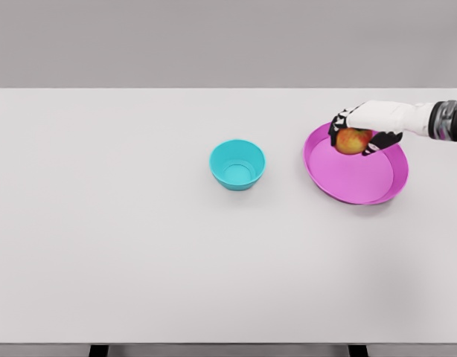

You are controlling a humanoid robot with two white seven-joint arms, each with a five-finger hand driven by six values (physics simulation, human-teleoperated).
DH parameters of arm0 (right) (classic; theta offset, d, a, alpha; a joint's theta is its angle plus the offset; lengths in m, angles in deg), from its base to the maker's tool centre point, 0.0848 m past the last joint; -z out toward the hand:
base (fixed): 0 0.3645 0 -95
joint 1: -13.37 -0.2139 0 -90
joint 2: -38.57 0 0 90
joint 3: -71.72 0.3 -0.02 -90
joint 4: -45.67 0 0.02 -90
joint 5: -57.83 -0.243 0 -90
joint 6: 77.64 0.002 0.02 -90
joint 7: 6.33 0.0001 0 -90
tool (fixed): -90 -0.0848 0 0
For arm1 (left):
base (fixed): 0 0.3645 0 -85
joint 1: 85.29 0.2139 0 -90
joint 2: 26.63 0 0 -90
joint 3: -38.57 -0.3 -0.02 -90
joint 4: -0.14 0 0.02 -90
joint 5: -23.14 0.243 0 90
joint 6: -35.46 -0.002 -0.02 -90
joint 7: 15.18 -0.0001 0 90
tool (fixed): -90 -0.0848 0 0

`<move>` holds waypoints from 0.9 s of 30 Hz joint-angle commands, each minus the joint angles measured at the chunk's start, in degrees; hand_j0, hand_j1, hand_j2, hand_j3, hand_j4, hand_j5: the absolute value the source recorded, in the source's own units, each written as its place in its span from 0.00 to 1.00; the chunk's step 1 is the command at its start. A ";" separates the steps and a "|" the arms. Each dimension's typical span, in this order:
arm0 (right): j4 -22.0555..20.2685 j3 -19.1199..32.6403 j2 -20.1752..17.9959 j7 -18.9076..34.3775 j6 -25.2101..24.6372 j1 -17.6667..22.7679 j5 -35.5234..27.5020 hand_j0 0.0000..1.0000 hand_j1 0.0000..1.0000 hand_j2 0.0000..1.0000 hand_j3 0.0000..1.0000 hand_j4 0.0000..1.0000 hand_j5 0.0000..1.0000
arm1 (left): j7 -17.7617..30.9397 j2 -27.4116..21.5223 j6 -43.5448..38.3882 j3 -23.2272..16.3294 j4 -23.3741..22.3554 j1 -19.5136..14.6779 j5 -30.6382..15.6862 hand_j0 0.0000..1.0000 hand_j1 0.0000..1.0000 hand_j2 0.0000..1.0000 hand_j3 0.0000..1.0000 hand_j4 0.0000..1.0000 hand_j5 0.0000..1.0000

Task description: Put the apple from the pink plate into the blue bowl with your right arm

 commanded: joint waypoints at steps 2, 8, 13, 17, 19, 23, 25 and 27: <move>-2.34 0.01 0.26 -0.01 -0.15 -0.09 -0.34 0.54 0.54 0.54 0.54 0.54 0.54 | 0.01 0.00 0.00 -0.03 0.00 0.00 -0.02 1.00 1.00 1.00 1.00 1.00 1.00; -7.09 -0.25 4.39 -0.01 -0.15 -0.88 -0.34 0.54 0.54 0.54 0.54 0.54 0.54 | 0.01 0.00 0.00 -0.03 0.00 0.00 -0.02 1.00 1.00 1.00 1.00 1.00 1.00; -7.53 -0.43 8.52 0.07 -0.15 -0.88 -0.25 0.54 0.54 0.54 0.54 0.54 0.54 | 0.01 0.00 0.00 0.06 0.00 0.00 -0.02 1.00 1.00 1.00 1.00 1.00 1.00; -7.44 -0.52 11.51 0.07 -0.15 -1.41 -0.16 0.54 0.54 0.54 0.54 0.54 0.54 | 0.01 0.00 0.00 -0.03 0.00 0.00 -0.02 1.00 1.00 1.00 1.00 1.00 1.00; -7.44 -0.70 12.74 0.07 -0.15 -1.41 -0.16 0.54 0.54 0.54 0.54 0.54 0.54 | 0.01 0.00 0.00 -0.03 0.00 0.00 -0.02 1.00 1.00 1.00 1.00 1.00 1.00; -6.74 -1.13 17.22 2.18 -0.15 -1.41 0.81 0.54 0.54 0.54 0.54 0.54 0.54 | 0.01 0.00 0.00 -0.03 0.00 0.00 -0.02 1.00 1.00 1.00 1.00 1.00 1.00; -6.47 -1.05 18.98 2.18 -0.15 -1.23 4.06 0.54 0.54 0.54 0.54 0.54 0.54 | 0.01 0.00 0.00 -0.03 0.00 0.00 -0.02 1.00 1.00 1.00 1.00 1.00 1.00; -4.72 -1.05 19.24 2.18 -0.15 -1.32 4.23 0.55 0.55 0.55 0.55 0.55 0.55 | 0.01 0.00 0.00 -0.03 0.00 0.00 -0.02 1.00 1.00 1.00 1.00 1.00 1.00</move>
